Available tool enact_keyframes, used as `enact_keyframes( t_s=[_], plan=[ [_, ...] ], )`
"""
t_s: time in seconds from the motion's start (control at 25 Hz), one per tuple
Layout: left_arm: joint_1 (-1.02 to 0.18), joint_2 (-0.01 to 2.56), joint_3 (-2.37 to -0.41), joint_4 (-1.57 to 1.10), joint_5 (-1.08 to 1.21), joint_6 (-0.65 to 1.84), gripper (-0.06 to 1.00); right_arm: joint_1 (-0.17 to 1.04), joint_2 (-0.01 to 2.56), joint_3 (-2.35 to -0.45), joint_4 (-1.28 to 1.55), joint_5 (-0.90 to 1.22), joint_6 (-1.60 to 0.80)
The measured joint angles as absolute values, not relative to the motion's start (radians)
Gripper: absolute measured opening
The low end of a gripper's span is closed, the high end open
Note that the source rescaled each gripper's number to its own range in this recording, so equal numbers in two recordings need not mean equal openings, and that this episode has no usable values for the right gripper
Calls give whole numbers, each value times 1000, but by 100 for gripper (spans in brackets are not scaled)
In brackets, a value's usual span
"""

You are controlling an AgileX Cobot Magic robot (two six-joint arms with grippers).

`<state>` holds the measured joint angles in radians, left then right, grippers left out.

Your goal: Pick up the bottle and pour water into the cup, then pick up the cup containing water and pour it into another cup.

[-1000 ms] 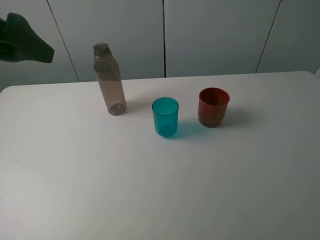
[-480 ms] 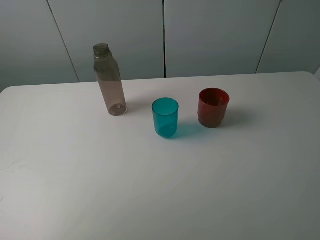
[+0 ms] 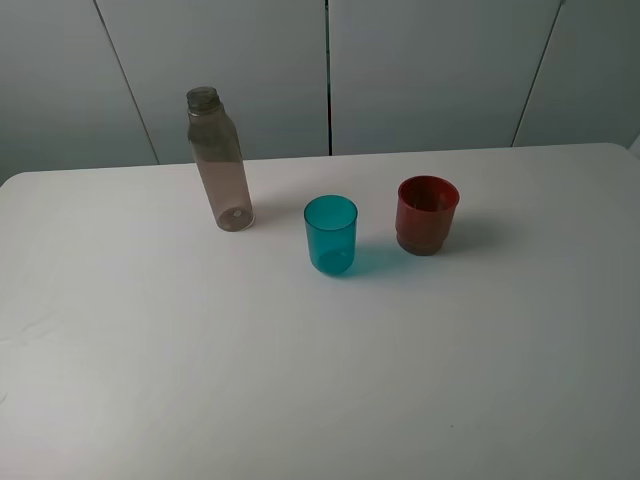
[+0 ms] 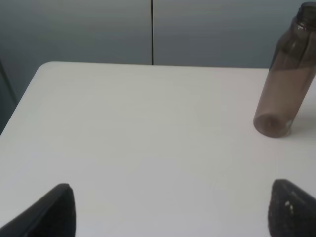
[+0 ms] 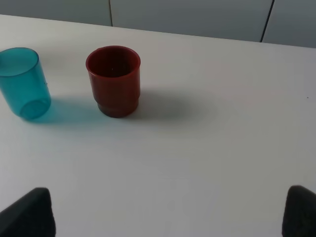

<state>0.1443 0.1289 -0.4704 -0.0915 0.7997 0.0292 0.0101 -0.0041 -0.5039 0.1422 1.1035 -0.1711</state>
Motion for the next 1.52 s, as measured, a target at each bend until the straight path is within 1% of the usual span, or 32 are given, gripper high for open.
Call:
enact_keyframes(
  t_s=[0.12, 0.24, 0.48, 0.6, 0.76, 0.96, 1.2, 1.52],
  plan=[
    [144, 107, -470, -99, 801, 29, 99, 10, -4, -504, 142, 1104, -171],
    [144, 81, -498, -100, 855, 29, 99, 10, -4, -504, 142, 1104, -171],
    [144, 11, -524, -71, 1019, -58, 99, 10, -4, -504, 142, 1104, -171],
    [144, 7, -524, -37, 1066, -41, 99, 10, -4, -504, 142, 1104, -171],
    [144, 2, -513, -35, 1074, 0, 99, 10, -4, -504, 142, 1104, -171],
    [142, 0, -511, -37, 1077, 0, 99, 10, -4, -504, 142, 1104, -171],
    [109, 0, -511, -28, 1078, -8, 99, 10, -4, -504, 142, 1104, -171],
    [108, 0, -511, -23, 1079, -16, 99, 10, -4, -504, 142, 1104, -171]
  ],
)
